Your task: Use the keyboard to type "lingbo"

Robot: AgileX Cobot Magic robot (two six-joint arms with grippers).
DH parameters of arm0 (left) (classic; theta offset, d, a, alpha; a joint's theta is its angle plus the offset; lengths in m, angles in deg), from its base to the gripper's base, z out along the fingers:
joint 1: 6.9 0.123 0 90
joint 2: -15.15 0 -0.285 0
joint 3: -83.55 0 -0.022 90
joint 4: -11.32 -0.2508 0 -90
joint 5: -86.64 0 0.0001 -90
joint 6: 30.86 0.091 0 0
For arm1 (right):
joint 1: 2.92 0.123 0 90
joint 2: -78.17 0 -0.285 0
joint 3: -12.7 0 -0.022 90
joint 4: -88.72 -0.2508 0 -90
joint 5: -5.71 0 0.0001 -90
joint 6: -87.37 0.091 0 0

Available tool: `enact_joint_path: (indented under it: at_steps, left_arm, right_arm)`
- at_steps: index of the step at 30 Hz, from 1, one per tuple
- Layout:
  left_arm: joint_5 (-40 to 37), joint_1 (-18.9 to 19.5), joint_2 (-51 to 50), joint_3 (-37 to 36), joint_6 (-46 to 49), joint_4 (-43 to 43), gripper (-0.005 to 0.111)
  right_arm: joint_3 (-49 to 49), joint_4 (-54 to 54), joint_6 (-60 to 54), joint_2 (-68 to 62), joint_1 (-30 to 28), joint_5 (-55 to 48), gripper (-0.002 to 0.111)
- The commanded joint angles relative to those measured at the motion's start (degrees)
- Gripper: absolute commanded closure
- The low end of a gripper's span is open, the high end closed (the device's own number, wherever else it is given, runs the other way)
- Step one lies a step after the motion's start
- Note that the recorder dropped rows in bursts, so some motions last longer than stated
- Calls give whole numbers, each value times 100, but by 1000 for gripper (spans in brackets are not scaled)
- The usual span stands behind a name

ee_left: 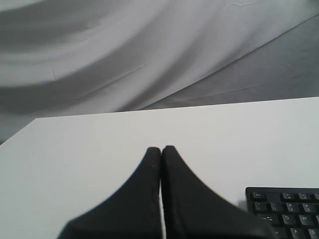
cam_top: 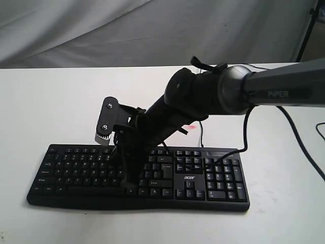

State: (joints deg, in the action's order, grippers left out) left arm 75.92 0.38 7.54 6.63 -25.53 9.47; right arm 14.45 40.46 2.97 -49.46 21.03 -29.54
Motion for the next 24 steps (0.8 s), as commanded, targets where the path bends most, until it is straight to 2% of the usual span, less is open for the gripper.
enact_joint_path:
  at_steps: [1,6,24]
  left_arm:
    - [22,-22,-18,-29,-16,3,106]
    - [22,-22,-18,-29,-16,3,106]
    - [22,-22,-18,-29,-16,3,106]
  right_arm:
    - [14,429,290,11,8,30,108]
    - [14,783,520,11,8,17,108]
    - [14,955,523,-137,-2,-24,108]
